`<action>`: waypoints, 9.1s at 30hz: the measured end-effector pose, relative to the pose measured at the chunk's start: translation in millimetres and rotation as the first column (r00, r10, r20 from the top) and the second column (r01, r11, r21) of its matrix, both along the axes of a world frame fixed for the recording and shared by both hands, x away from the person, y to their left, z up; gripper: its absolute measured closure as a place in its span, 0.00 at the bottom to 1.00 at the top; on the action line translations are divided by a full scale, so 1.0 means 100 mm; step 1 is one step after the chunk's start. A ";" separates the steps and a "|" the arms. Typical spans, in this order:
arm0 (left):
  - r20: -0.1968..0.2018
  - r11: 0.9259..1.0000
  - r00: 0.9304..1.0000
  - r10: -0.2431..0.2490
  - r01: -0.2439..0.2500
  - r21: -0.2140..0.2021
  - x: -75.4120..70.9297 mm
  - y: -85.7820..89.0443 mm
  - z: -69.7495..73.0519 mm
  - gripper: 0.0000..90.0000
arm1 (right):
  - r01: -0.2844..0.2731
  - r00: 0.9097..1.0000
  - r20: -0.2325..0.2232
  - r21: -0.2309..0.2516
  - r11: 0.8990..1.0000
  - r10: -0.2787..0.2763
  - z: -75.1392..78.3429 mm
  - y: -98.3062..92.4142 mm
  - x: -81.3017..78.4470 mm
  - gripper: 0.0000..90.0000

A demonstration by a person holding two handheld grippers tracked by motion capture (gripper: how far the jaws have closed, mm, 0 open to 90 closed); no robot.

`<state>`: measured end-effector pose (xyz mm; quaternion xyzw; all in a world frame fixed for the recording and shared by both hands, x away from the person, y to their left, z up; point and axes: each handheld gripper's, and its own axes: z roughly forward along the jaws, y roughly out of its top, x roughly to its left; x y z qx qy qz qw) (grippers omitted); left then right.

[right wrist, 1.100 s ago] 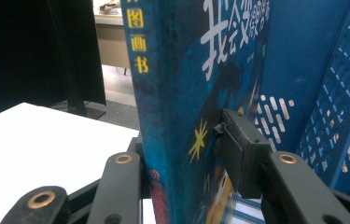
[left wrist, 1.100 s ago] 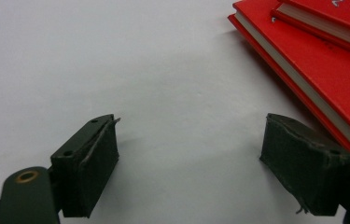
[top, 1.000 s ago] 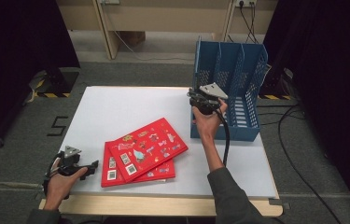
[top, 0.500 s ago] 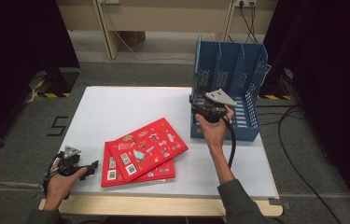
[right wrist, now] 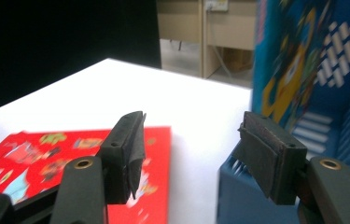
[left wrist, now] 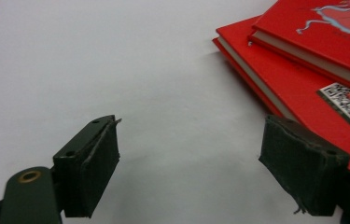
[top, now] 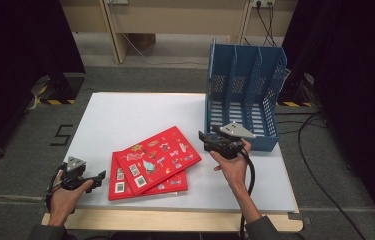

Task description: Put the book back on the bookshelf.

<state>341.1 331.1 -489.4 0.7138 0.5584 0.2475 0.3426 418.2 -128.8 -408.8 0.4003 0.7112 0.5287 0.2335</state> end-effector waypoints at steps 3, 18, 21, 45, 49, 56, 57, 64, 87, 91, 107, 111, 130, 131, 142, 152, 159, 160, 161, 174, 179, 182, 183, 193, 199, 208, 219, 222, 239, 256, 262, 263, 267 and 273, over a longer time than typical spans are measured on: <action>0.008 1.000 1.000 -0.006 0.006 -0.002 -0.02 -0.03 0.02 0.21 | -0.010 1.000 -0.024 -0.023 1.000 0.009 -0.08 0.03 -0.05 0.43; 0.058 0.997 0.996 -0.070 0.072 -0.027 -0.11 -0.26 0.12 0.21 | -0.042 0.981 -0.192 -0.047 0.998 0.032 -0.54 0.08 -0.07 0.40; 0.047 0.996 0.995 -0.092 0.093 -0.017 -0.11 -0.32 0.11 0.21 | -0.055 0.976 -0.214 -0.028 0.998 0.048 -0.59 0.10 -0.05 0.40; 0.029 0.990 0.990 -0.141 0.141 -0.015 -0.09 -0.52 0.07 0.20 | -0.120 0.937 -0.325 0.041 0.992 0.127 -0.79 0.27 0.02 0.38; 0.028 0.988 0.988 -0.152 0.153 -0.017 -0.09 -0.56 0.07 0.20 | -0.106 0.930 -0.348 0.063 0.992 0.122 -0.79 0.25 0.02 0.39; 0.030 0.989 0.989 -0.145 0.145 -0.009 -0.10 -0.58 0.08 0.20 | -0.103 0.925 -0.357 0.082 0.991 0.126 -0.81 0.25 0.02 0.38; 0.029 0.989 0.989 -0.145 0.145 -0.009 -0.10 -0.58 0.08 0.20 | -0.102 0.926 -0.357 0.080 0.992 0.124 -0.81 0.25 0.02 0.38; 0.037 0.992 0.991 -0.128 0.128 0.003 -0.09 -0.57 0.08 0.23 | -0.103 0.922 -0.370 0.063 0.993 0.119 -0.77 0.23 -0.13 0.40; 0.041 0.985 0.984 -0.172 0.172 0.009 -0.12 -0.76 0.10 0.30 | -0.034 0.886 -0.449 0.195 0.980 0.120 -0.89 0.05 -0.26 0.34; 0.036 0.984 0.983 -0.179 0.179 0.002 -0.12 -0.77 0.09 0.29 | -0.012 0.879 -0.459 0.242 0.970 0.126 -0.93 0.03 -0.23 0.34; 0.033 0.982 0.981 -0.190 0.190 0.021 -0.12 -0.82 0.09 0.28 | 0.075 0.910 -0.406 0.374 0.924 0.091 -0.81 -0.04 -0.15 0.58; 0.035 0.981 0.981 -0.193 0.192 0.023 -0.13 -0.85 0.09 0.28 | 0.061 0.938 -0.336 0.420 0.906 0.092 -0.64 -0.03 -0.14 0.67; 0.042 0.960 0.959 -0.281 0.281 0.010 -0.18 -1.07 0.10 0.25 | -0.062 0.984 -0.127 0.407 0.911 0.123 -0.14 0.40 -0.17 0.79; 0.044 0.960 0.959 -0.280 0.280 0.010 -0.18 -1.07 0.10 0.24 | -0.076 0.987 -0.100 0.397 0.915 0.125 -0.09 0.40 -0.18 0.80; 0.067 0.982 0.984 -0.165 0.171 -0.080 -0.10 -0.64 0.15 0.23 | -0.141 0.990 0.044 0.337 0.931 0.134 0.25 0.29 -0.23 0.86; 0.064 0.994 0.997 -0.053 0.059 -0.089 -0.02 -0.24 0.13 0.23 | -0.195 0.976 0.140 0.230 0.954 0.166 0.46 0.22 -0.32 0.89; 0.036 0.997 0.999 0.004 -0.001 -0.082 0.02 -0.04 0.07 0.22 | -0.223 0.970 0.146 0.210 0.952 0.195 0.46 0.19 -0.35 0.88; 0.033 0.997 0.999 0.009 -0.006 -0.076 0.02 -0.02 0.06 0.22 | -0.227 0.968 0.152 0.204 0.952 0.198 0.46 0.19 -0.35 0.88; 0.025 0.997 1.000 0.015 -0.013 -0.070 0.03 -0.01 0.06 0.22 | -0.229 0.968 0.148 0.205 0.952 0.201 0.46 0.18 -0.35 0.88; -0.058 1.000 0.998 -0.019 0.020 0.013 0.07 -0.01 -0.06 0.21 | -0.255 0.963 0.126 0.140 0.957 0.238 0.32 0.32 -0.38 0.84; -0.078 1.000 0.997 -0.018 0.020 0.022 0.08 0.01 -0.09 0.20 | -0.255 0.964 0.113 0.116 0.960 0.242 0.22 0.43 -0.36 0.82; -0.079 1.000 0.997 -0.015 0.017 0.024 0.07 0.01 -0.09 0.20 | -0.256 0.964 0.105 0.112 0.960 0.245 0.18 0.47 -0.35 0.82; -0.080 0.999 0.997 -0.016 0.018 0.027 0.07 0.01 -0.09 0.19 | -0.257 0.963 0.107 0.109 0.960 0.246 0.17 0.48 -0.35 0.82; -0.078 1.000 0.997 -0.012 0.014 0.026 0.07 0.00 -0.09 0.19 | -0.258 0.961 0.117 0.064 0.964 0.250 0.06 0.63 -0.29 0.82; -0.079 0.999 0.997 -0.012 0.015 0.029 0.07 0.00 -0.09 0.19 | -0.258 0.960 0.130 0.077 0.963 0.247 0.02 0.68 -0.26 0.82; -0.075 1.000 0.997 -0.008 0.010 0.027 0.06 0.00 -0.10 0.19 | -0.264 0.959 0.129 0.085 0.961 0.252 -0.07 0.75 -0.21 0.82; -0.075 0.999 0.997 -0.008 0.010 0.031 0.06 0.00 -0.10 0.19 | -0.253 0.963 0.128 0.106 0.962 0.239 -0.15 0.78 -0.16 0.82; -0.073 1.000 0.997 -0.006 0.008 0.028 0.06 -0.01 -0.10 0.19 | -0.255 0.962 0.131 0.104 0.961 0.241 -0.15 0.80 -0.15 0.82; -0.073 1.000 0.997 -0.010 0.012 0.027 0.06 0.00 -0.10 0.19 | -0.264 0.957 0.151 0.093 0.960 0.249 -0.13 0.82 -0.16 0.88; -0.076 1.000 0.997 -0.011 0.013 0.028 0.07 0.00 -0.10 0.19 | -0.255 0.958 0.166 0.128 0.958 0.233 0.09 0.56 -0.26 0.88; -0.075 1.000 0.997 -0.011 0.013 0.028 0.07 0.00 -0.10 0.19 | -0.252 0.956 0.185 0.133 0.959 0.226 0.21 0.44 -0.35 0.88; -0.075 1.000 0.997 -0.011 0.013 0.028 0.07 0.00 -0.10 0.19 | -0.252 0.956 0.186 0.134 0.958 0.226 0.23 0.41 -0.37 0.88; -0.077 1.000 0.997 -0.012 0.014 0.027 0.07 0.00 -0.10 0.19 | -0.247 0.956 0.195 0.141 0.959 0.218 0.30 0.29 -0.44 0.88; -0.079 0.999 0.997 -0.014 0.016 0.029 0.07 0.00 -0.10 0.19 | -0.224 0.958 0.216 0.146 0.964 0.190 0.41 0.05 -0.54 0.88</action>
